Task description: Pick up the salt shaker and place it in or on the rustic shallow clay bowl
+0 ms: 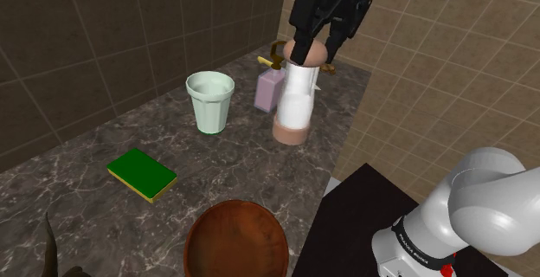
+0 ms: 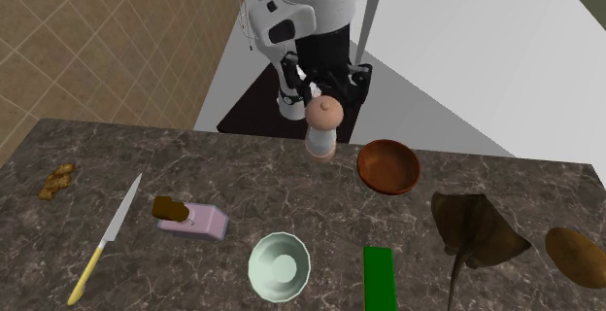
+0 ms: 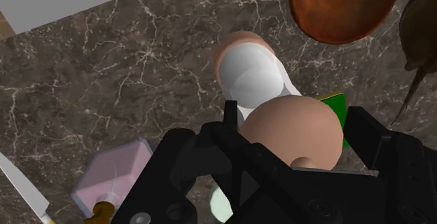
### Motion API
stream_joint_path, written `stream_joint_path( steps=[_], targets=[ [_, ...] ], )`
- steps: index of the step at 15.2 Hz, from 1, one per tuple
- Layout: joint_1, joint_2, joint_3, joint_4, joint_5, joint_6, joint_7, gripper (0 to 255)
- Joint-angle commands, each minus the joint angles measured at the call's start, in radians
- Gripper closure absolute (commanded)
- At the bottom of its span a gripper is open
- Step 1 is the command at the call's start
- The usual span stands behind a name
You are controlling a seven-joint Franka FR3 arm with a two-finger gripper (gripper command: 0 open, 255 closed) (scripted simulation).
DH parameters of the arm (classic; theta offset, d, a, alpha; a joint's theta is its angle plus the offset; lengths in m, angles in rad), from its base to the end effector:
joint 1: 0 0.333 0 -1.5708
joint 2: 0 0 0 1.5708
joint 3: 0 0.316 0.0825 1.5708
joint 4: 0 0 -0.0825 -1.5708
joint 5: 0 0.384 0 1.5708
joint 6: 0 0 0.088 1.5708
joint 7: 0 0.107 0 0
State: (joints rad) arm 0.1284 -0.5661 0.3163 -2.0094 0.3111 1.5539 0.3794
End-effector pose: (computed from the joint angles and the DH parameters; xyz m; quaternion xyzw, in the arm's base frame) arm 0.3128 0.2288 0.6643 -0.9963 -0.0222 -0.0122 0.0822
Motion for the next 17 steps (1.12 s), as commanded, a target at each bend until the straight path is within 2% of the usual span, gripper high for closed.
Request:
stream_joint_path(
  steps=[1, 9, 15, 17],
  targets=[
    [0.012, 0.002, 0.039, 0.028, 0.016, -0.013, 0.056, 255],
    [0.039, 0.063, 0.2, 0.184, 0.05, -0.05, 0.267, 255],
    [0.037, 0.155, 0.341, 0.338, 0.037, -0.07, 0.431, 255],
    [0.041, 0.139, 0.338, 0.297, 0.045, -0.045, 0.421, 255]
  ],
)
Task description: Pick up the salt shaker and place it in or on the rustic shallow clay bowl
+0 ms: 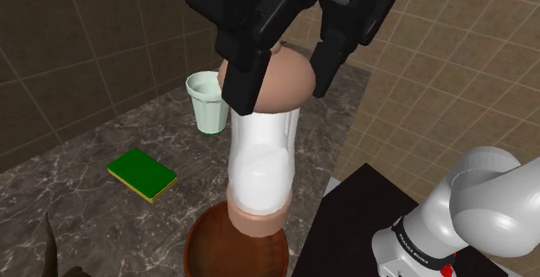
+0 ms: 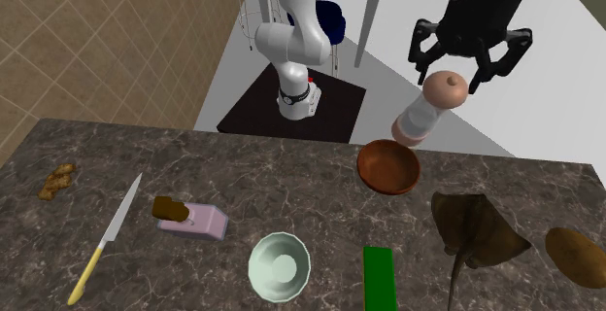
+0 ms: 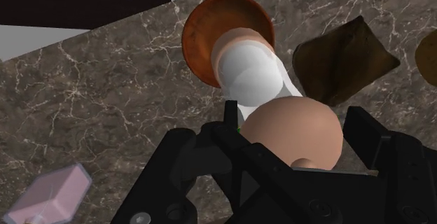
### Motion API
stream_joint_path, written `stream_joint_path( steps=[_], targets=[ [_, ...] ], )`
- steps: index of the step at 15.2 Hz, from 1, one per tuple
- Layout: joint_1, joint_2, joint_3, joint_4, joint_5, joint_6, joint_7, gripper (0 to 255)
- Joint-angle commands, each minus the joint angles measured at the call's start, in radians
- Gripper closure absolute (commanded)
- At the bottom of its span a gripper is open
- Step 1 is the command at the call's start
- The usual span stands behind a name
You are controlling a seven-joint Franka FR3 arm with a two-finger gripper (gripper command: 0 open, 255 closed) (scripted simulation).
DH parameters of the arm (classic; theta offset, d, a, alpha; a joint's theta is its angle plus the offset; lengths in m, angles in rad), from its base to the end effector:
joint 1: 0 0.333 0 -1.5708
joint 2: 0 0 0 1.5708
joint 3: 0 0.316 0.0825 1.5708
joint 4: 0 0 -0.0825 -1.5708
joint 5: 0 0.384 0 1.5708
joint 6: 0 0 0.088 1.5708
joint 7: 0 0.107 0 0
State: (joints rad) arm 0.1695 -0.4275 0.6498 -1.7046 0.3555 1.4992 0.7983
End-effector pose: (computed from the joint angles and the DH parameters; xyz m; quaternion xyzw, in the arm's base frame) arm 0.2092 0.3986 0.7112 -0.9963 -0.0220 -0.0119 0.0819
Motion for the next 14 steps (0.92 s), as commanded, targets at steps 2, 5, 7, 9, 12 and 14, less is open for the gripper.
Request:
stream_joint_path(
  steps=[2, 5, 7, 9, 12, 14],
  targets=[
    [0.004, -0.014, 0.003, -0.047, 0.008, 0.035, -0.006, 255],
    [0.01, -0.033, 0.002, -0.103, 0.018, 0.072, -0.018, 255],
    [0.014, -0.045, 0.002, -0.139, 0.025, 0.097, -0.026, 255],
    [0.018, -0.056, 0.003, -0.174, 0.031, 0.121, -0.033, 255],
    [0.024, -0.07, 0.006, -0.224, 0.04, 0.158, -0.042, 255],
    [0.027, -0.078, 0.008, -0.257, 0.047, 0.183, -0.048, 255]
  ],
)
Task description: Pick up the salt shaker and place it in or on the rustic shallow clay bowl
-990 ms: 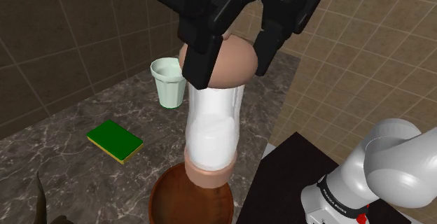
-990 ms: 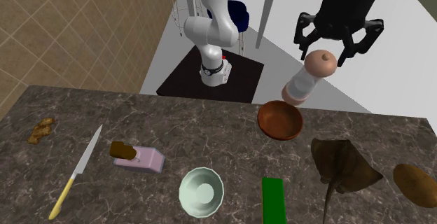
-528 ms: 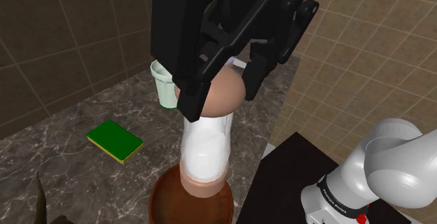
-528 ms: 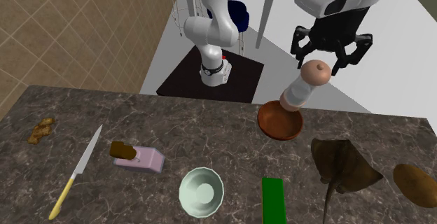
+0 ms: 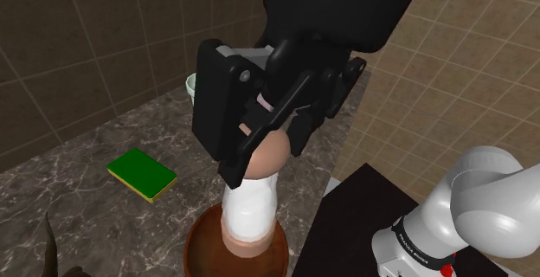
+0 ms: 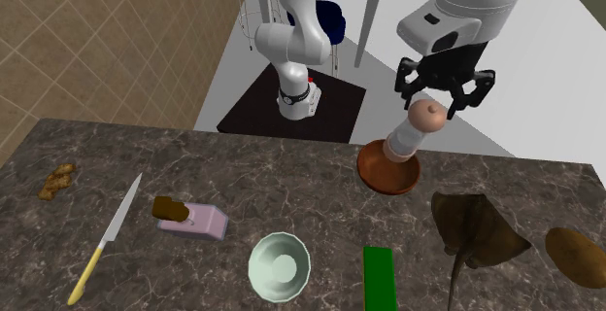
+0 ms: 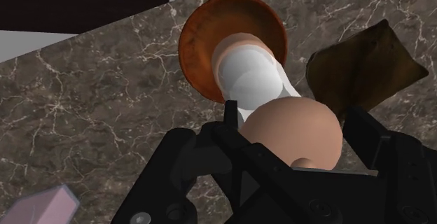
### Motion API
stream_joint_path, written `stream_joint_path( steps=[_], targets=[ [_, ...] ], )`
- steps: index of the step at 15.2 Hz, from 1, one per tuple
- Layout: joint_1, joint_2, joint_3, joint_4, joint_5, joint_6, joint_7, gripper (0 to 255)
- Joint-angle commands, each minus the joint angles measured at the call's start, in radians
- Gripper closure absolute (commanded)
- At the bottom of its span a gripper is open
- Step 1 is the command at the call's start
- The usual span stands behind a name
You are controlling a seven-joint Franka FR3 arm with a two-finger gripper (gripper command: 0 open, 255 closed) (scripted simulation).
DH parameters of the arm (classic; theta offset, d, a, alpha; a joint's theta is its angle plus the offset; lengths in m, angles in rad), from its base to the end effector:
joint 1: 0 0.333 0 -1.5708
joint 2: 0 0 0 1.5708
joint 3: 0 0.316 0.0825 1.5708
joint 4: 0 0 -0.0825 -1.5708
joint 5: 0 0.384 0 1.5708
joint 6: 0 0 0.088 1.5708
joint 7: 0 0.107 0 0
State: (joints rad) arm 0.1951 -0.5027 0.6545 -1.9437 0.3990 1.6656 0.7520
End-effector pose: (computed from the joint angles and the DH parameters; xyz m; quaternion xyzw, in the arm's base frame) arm 0.2092 0.4000 0.6403 -0.9963 -0.0216 -0.0115 0.0820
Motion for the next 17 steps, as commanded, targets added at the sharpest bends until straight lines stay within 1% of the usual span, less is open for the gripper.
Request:
stream_joint_path(
  steps=[1, 10, 17],
  targets=[
    [0.003, -0.006, 0.005, -0.034, 0.006, 0.028, -0.005, 255],
    [0.017, -0.03, 0.027, -0.177, 0.035, 0.149, -0.03, 255],
    [0.017, -0.03, 0.027, -0.177, 0.035, 0.149, -0.03, 255]
  ],
)
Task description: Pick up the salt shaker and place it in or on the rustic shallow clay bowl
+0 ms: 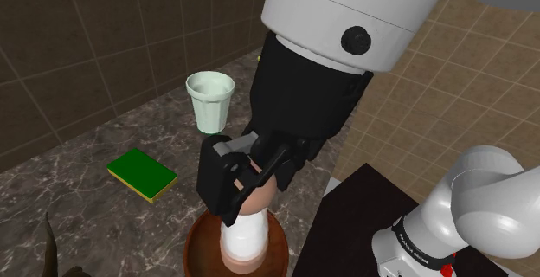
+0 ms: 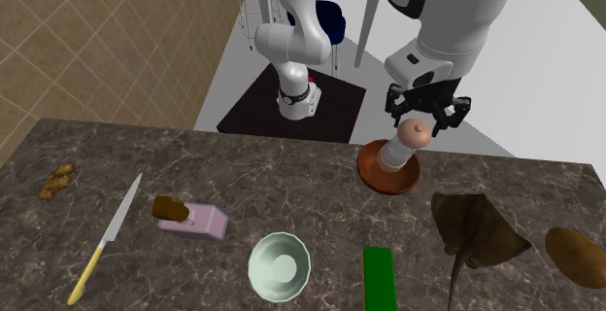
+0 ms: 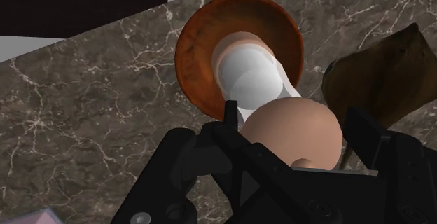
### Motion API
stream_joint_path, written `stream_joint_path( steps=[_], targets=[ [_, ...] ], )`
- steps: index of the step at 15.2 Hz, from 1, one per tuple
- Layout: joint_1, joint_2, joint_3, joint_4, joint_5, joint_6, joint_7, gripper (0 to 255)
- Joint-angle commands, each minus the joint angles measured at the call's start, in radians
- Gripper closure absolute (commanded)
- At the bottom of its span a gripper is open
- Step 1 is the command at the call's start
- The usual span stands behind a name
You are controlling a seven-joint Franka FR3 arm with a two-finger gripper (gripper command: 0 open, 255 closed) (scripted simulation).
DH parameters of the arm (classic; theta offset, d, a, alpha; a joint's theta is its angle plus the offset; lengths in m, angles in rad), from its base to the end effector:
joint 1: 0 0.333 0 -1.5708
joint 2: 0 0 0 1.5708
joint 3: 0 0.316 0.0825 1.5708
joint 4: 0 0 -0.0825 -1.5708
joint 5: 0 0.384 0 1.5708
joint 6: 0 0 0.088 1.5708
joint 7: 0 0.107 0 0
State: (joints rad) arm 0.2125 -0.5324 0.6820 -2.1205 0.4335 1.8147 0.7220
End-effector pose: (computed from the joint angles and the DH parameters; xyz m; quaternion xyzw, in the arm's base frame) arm 0.2093 0.4008 0.5773 -0.9963 -0.0216 -0.0116 0.0821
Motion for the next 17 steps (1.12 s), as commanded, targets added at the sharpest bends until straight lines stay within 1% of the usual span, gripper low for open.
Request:
stream_joint_path(
  steps=[1, 2, 7, 11, 17],
  targets=[
    [0.0, 0.0, 0.0, 0.0, 0.0, 0.0, 0.0, 255],
    [0.0, 0.0, 0.0, 0.0, 0.0, 0.0, 0.0, 0],
    [0.0, 0.0, 0.0, 0.0, 0.0, 0.0, 0.0, 0],
    [-0.006, -0.001, -0.041, 0.117, -0.021, -0.123, 0.009, 0],
    [-0.006, -0.001, -0.041, 0.117, -0.021, -0.123, 0.009, 0]
  ],
)
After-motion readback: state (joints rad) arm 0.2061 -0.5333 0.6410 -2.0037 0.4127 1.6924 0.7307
